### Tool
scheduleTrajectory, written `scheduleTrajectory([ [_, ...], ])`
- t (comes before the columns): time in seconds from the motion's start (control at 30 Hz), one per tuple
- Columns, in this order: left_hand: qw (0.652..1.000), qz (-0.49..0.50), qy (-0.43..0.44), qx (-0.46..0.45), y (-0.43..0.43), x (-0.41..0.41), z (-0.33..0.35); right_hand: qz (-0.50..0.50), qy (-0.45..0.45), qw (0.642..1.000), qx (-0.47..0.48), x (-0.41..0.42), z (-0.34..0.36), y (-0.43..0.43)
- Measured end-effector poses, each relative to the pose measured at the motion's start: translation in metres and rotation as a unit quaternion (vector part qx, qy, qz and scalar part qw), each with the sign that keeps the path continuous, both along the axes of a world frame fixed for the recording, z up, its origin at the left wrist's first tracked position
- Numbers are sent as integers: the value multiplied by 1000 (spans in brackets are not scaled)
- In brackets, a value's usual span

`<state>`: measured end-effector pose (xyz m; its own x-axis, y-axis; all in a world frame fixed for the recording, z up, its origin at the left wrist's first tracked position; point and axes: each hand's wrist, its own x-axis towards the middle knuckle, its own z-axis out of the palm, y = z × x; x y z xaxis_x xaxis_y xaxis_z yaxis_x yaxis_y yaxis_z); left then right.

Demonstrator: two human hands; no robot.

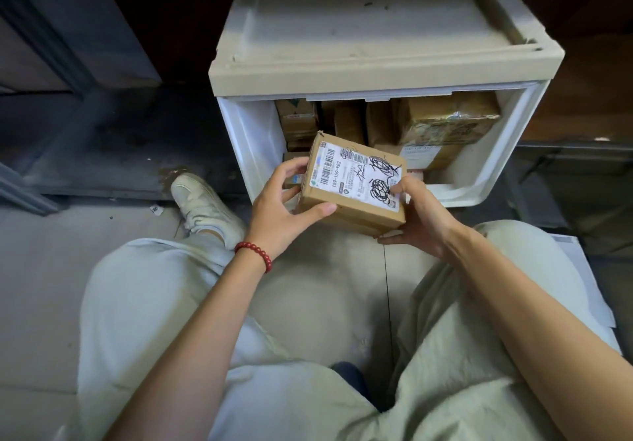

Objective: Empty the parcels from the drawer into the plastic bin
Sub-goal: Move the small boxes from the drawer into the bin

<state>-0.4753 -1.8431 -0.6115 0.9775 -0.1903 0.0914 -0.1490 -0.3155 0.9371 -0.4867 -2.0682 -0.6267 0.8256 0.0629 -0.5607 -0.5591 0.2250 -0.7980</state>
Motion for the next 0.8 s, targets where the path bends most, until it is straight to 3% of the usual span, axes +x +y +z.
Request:
scheduleTrajectory([
  [0.17,1000,3,3,-6,0,1,3,-19,-23,1000,-8,3,-3,-1],
  [0.3,1000,10,13,-9,7,2,7,22,-6,1000,-13,1,3,-1],
  [0.8,992,13,39,119,14,-1,2,94,-24,990,-107,-3,12,-1],
])
